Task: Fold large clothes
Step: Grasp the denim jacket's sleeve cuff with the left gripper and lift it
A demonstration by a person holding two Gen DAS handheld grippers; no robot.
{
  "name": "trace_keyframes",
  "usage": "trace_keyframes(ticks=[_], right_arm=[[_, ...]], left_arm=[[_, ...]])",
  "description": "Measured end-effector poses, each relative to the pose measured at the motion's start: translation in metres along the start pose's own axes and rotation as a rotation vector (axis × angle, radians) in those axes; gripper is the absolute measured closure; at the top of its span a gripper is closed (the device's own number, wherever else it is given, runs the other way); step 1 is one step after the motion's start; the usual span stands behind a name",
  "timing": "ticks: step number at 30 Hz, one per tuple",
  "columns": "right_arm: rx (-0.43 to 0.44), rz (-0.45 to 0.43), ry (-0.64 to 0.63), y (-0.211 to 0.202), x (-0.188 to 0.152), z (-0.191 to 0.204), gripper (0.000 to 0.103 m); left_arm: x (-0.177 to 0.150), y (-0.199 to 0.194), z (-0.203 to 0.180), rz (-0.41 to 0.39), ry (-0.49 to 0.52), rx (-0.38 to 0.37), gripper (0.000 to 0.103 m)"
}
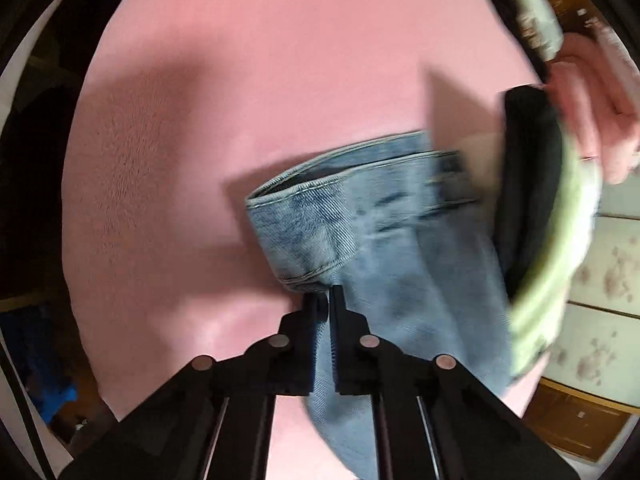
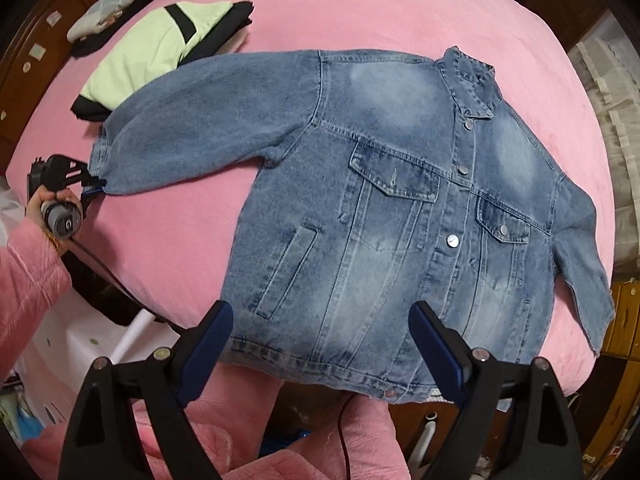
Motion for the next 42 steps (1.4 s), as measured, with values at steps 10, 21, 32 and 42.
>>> trace_keyframes(ticks=[10, 21, 32, 42], right_arm=[[0.093, -0.136, 0.015, -0.013, 0.036, -0.031, 0.013], [0.172, -0.182, 0.107, 0.005, 0.048, -0.137, 0.013], [0.145, -0.059, 0.231, 0.081, 0.029, -0.163, 0.013], [0.203, 0.06, 0.267, 0.122, 0.007, -0.098, 0.013]], left_arm=[[-0.057, -0.116, -0.128, -0.091, 0.367, -0.281, 0.103], [-0.132, -0.123, -0.092, -0.161, 0.339, -0.035, 0.075], [-0.019, 0.0, 0.027, -0.243, -0.096, 0.08, 0.041], [0.004, 0.014, -0.019, -0.26, -0.014, -0.079, 0.095]])
Point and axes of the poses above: each gripper's, at about its wrist camera, not at the fingertips, and y roughly the way its jaws point, z to its left, x to its top, the point moved 10 cm from there along y, roughly the way its jaws point, and after that the axes turned 2 degrees about -z, right-handed, at the moved point
